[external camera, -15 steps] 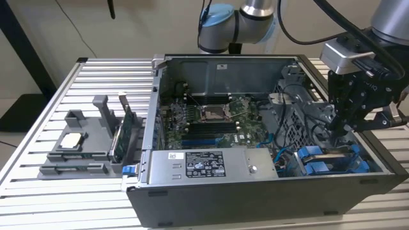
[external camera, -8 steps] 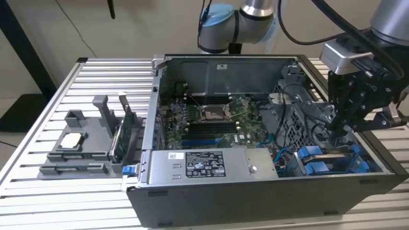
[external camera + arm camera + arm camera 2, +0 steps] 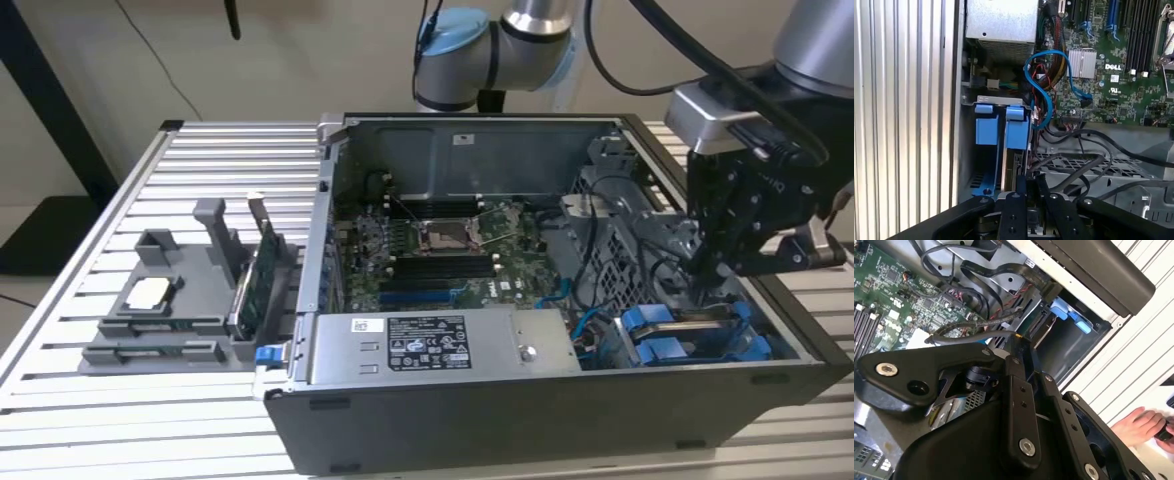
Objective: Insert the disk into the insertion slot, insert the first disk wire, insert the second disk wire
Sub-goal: 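Insert the first disk wire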
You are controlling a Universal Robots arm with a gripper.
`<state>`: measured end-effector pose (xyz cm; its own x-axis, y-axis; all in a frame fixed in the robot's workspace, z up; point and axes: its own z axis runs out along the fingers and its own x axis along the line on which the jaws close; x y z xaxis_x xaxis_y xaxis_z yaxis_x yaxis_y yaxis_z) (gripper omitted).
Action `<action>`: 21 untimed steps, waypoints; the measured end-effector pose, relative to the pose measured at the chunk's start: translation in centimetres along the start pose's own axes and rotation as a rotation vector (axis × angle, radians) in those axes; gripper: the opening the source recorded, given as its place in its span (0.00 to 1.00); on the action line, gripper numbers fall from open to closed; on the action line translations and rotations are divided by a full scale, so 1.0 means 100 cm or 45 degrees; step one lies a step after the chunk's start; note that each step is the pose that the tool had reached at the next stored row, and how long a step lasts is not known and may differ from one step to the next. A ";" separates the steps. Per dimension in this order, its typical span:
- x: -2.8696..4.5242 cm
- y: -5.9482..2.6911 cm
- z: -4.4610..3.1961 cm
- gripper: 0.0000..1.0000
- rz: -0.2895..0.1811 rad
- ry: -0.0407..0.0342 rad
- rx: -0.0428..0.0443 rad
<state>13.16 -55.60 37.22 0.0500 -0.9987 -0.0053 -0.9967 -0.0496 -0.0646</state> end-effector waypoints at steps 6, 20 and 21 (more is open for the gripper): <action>0.0034 -0.0019 0.0008 0.19 0.012 0.0038 -0.025; 0.0109 -0.0210 0.0055 0.19 0.016 0.0033 -0.098; 0.0112 -0.0232 0.0057 0.19 0.016 0.0033 -0.101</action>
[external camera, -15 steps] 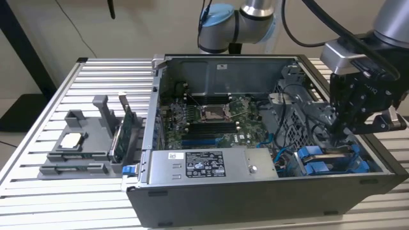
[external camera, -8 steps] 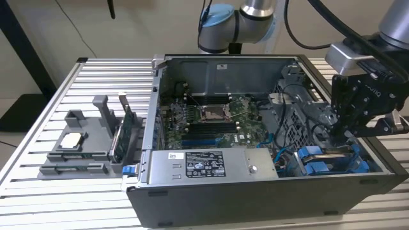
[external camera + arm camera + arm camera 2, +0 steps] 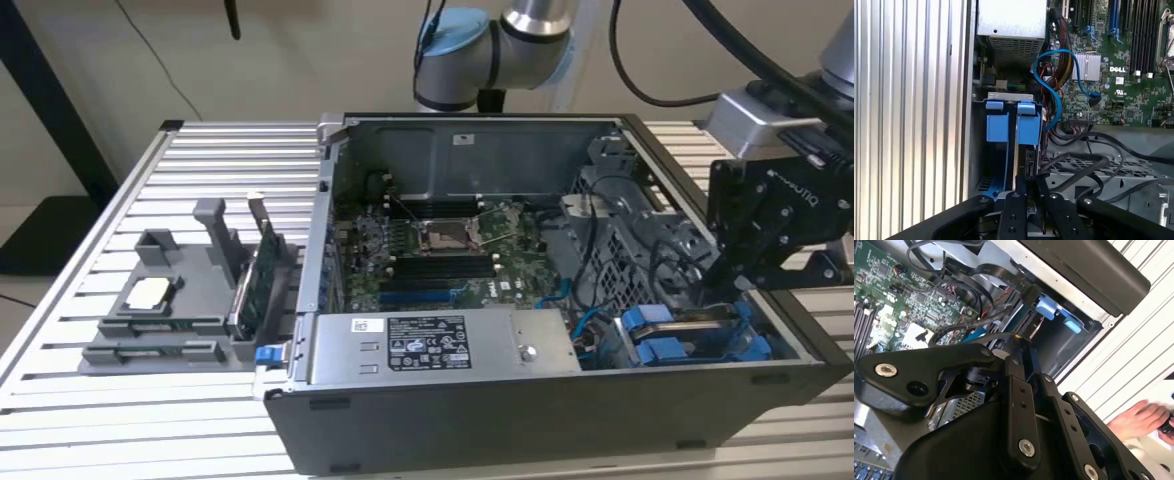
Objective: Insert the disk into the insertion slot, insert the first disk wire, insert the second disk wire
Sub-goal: 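Insert the first disk wire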
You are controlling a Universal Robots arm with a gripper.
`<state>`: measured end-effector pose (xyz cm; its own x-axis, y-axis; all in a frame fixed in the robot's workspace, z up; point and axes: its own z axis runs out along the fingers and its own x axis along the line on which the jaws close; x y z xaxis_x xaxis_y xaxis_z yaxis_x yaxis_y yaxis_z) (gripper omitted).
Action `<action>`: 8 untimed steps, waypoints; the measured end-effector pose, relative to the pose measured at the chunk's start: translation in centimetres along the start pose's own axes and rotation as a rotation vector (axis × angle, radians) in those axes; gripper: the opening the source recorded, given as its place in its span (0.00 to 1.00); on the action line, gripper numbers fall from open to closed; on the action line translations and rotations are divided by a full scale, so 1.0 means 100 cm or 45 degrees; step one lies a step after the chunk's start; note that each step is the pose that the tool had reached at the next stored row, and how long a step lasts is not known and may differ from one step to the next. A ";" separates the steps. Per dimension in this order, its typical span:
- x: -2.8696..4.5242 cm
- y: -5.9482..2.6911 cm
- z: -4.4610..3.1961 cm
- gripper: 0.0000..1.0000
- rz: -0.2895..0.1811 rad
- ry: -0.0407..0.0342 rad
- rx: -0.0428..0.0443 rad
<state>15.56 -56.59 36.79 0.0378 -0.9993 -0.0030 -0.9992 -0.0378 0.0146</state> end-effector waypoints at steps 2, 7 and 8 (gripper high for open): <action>0.0000 -0.0017 -0.0001 0.19 0.000 0.0000 -0.002; 0.0002 -0.0020 0.0001 0.19 0.000 -0.0001 -0.002; 0.0002 -0.0022 0.0002 0.19 0.000 0.0000 -0.002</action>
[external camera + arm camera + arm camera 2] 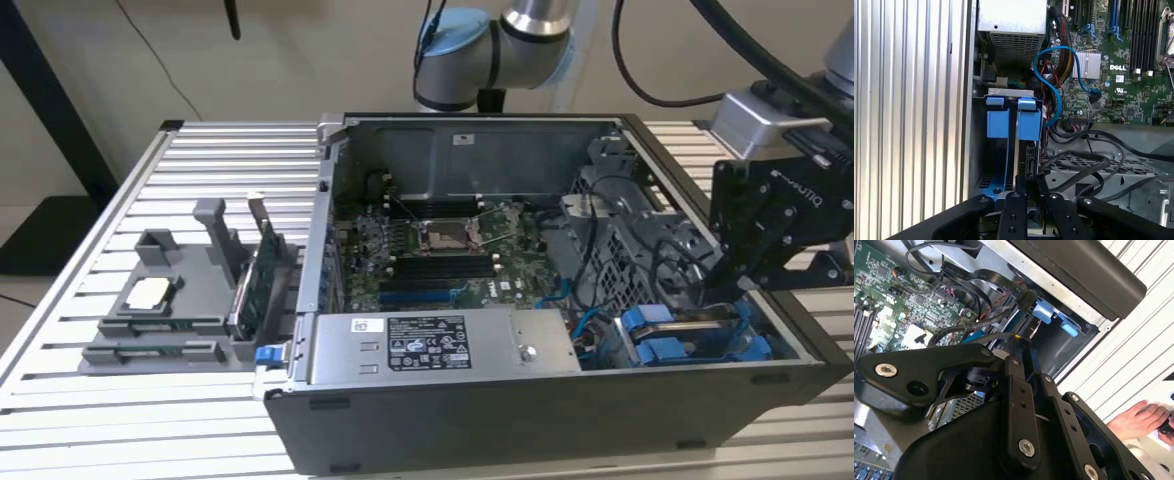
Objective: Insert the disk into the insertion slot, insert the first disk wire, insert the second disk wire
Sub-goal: 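Insert the first disk wire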
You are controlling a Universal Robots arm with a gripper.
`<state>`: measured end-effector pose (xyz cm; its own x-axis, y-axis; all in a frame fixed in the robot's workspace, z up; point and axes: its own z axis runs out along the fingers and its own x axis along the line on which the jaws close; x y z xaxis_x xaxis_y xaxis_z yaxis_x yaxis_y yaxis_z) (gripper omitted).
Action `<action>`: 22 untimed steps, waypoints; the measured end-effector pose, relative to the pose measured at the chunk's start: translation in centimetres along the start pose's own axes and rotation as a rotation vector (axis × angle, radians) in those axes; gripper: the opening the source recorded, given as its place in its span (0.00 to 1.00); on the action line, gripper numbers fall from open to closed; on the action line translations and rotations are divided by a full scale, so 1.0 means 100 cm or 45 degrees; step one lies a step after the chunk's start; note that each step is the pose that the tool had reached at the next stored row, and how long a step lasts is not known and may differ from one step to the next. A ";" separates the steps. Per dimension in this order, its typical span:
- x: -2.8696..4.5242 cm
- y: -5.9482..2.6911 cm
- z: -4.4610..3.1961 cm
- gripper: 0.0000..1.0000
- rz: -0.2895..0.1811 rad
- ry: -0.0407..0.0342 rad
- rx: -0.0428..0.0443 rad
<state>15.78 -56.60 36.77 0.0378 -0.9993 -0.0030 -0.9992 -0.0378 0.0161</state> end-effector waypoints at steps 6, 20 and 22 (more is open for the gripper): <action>0.0000 -0.0015 0.0016 0.19 0.000 -0.0003 0.000; 0.0003 -0.0046 0.0101 0.19 0.001 -0.0091 -0.002; 0.0003 -0.0046 0.0114 0.19 0.001 -0.0136 -0.002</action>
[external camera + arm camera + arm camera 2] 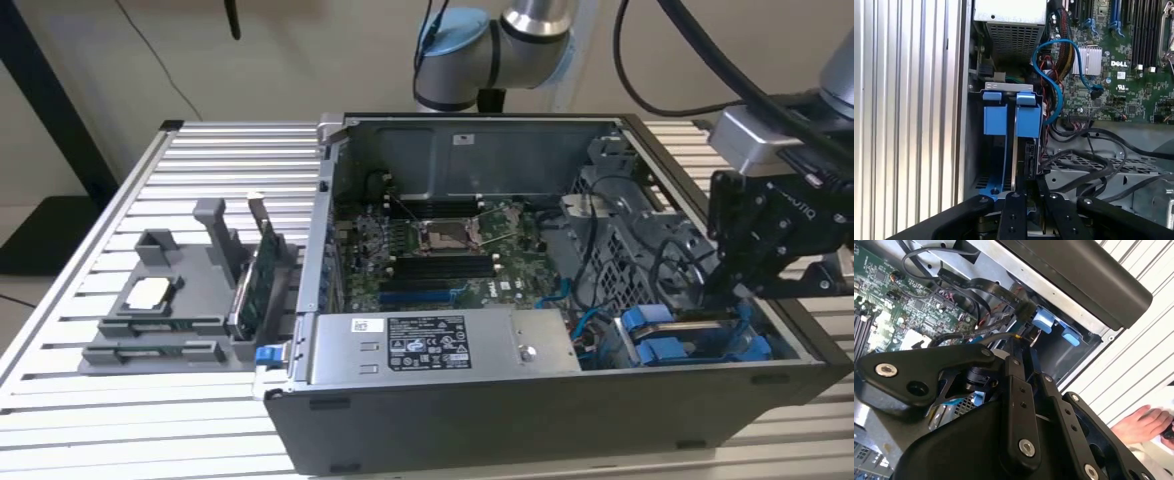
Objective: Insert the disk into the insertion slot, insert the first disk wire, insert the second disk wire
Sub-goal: 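Insert the first disk wire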
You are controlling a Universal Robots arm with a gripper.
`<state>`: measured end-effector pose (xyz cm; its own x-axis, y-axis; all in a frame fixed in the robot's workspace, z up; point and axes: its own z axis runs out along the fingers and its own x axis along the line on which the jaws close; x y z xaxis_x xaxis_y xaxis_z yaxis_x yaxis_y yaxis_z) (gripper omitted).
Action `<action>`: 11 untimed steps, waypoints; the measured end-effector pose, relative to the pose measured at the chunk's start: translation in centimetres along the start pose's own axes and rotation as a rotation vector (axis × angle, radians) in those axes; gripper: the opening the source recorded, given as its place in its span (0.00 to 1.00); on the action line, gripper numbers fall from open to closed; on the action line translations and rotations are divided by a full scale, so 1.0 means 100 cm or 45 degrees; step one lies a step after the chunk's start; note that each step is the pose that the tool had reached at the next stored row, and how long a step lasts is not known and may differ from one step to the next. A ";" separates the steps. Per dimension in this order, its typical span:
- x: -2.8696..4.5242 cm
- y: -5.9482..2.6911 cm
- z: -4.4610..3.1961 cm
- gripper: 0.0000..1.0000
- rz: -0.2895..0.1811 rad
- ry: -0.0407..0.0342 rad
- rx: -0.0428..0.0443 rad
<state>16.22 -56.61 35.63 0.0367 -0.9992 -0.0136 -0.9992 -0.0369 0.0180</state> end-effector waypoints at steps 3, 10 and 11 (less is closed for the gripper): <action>0.0001 -0.0001 0.0016 0.19 0.001 -0.0066 0.000; 0.0002 -0.0022 0.0048 0.19 0.015 -0.0181 0.001; 0.0002 -0.0022 0.0052 0.19 0.021 -0.0185 0.001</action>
<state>16.44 -56.62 35.11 0.0201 -0.9994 -0.0278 -0.9996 -0.0206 0.0174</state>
